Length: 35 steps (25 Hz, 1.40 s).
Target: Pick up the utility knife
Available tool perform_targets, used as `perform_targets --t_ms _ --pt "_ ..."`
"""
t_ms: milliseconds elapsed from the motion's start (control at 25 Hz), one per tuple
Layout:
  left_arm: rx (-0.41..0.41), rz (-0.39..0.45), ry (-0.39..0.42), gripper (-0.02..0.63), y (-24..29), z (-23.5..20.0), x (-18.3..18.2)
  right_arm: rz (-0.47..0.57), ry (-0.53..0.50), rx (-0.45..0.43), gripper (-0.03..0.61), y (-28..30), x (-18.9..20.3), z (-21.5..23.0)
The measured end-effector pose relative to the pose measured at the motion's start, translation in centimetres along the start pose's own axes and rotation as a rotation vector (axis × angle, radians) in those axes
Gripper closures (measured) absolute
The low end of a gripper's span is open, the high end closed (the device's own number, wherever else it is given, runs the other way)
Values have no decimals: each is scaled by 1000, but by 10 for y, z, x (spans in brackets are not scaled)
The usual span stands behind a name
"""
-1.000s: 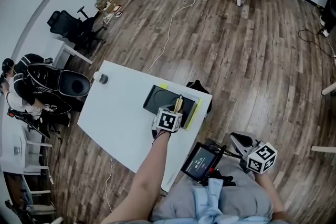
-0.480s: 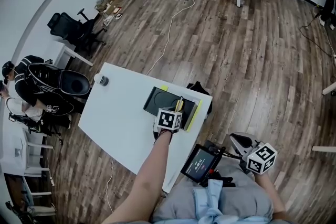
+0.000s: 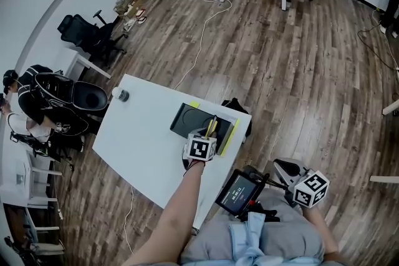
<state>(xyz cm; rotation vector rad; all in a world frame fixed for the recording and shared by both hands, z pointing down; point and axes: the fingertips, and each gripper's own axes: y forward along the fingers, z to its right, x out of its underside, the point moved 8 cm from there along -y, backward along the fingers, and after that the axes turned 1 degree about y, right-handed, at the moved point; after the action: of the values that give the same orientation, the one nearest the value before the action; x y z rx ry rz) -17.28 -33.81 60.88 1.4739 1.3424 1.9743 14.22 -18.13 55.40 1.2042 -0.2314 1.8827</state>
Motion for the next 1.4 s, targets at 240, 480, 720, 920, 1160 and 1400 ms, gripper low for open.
perform_targets --t_ms 240,480,720,920,1160,1400 --pt "29 74 -33 483 -8 4 4 -8 -14 -21 548 2 2 0" --pt "32 120 -53 483 -22 8 -1 -9 -33 -41 548 5 -2 -5" --pt "26 168 -57 483 -39 11 -7 -6 -56 -56 548 6 -5 -8" --pt "25 197 -71 483 -52 9 -5 -4 -68 -64 548 10 -9 -11" --pt "7 248 -76 483 -76 10 1 -5 -78 -71 548 11 -12 -17" --pt "-19 324 -58 483 -98 20 2 -5 -84 -84 549 12 -10 -16"
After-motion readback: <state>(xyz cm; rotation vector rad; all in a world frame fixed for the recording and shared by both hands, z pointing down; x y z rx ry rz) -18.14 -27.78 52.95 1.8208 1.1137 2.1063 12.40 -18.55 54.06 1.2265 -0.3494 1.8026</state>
